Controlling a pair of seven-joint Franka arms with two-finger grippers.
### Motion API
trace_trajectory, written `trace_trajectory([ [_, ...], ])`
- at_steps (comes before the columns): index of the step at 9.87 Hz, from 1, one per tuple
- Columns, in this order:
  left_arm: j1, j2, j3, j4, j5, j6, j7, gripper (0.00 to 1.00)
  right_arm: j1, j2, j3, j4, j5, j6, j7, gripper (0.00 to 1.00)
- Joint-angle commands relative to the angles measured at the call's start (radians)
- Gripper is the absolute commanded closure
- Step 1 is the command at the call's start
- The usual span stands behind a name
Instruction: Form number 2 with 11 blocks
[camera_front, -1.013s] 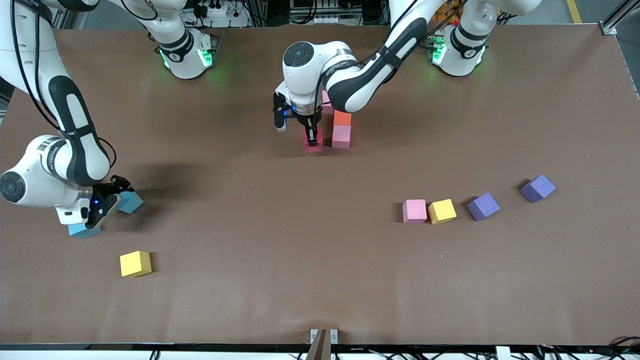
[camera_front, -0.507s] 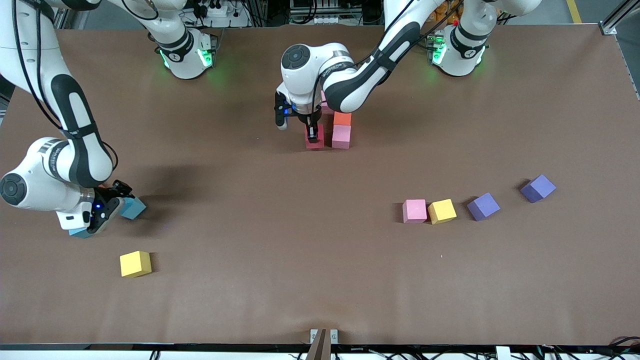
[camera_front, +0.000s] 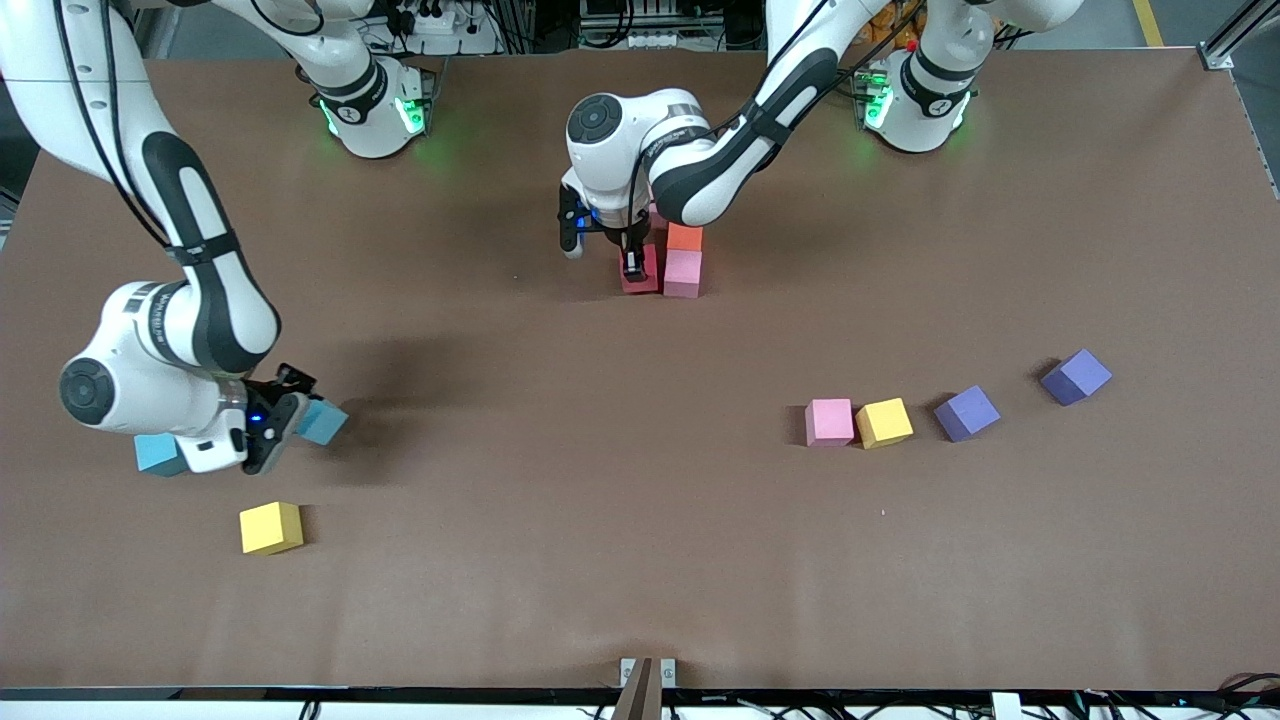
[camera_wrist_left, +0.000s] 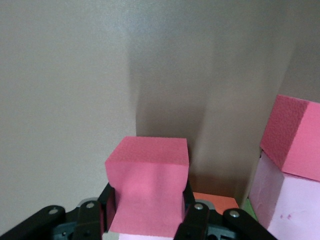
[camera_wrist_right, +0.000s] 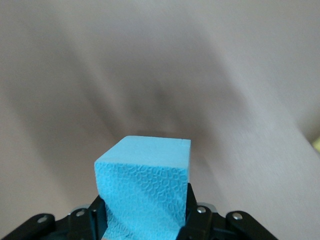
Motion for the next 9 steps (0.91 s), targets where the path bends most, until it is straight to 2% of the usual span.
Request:
trace_trajectory([
  [1,-0.003,-0.022,-0.003,-0.020,0.021,-0.009,0.011,0.73,0.003,-0.014,0.022,-0.010,0.027,-0.013,-0.001,0.71],
  [3,-0.001,-0.028,-0.015,-0.035,0.026,-0.009,0.009,0.73,0.037,-0.017,0.022,-0.010,0.067,-0.033,0.033,0.71],
  [9,0.000,-0.021,-0.014,-0.037,0.072,-0.003,0.011,0.73,0.158,-0.054,0.020,-0.010,0.068,-0.062,0.215,0.71],
])
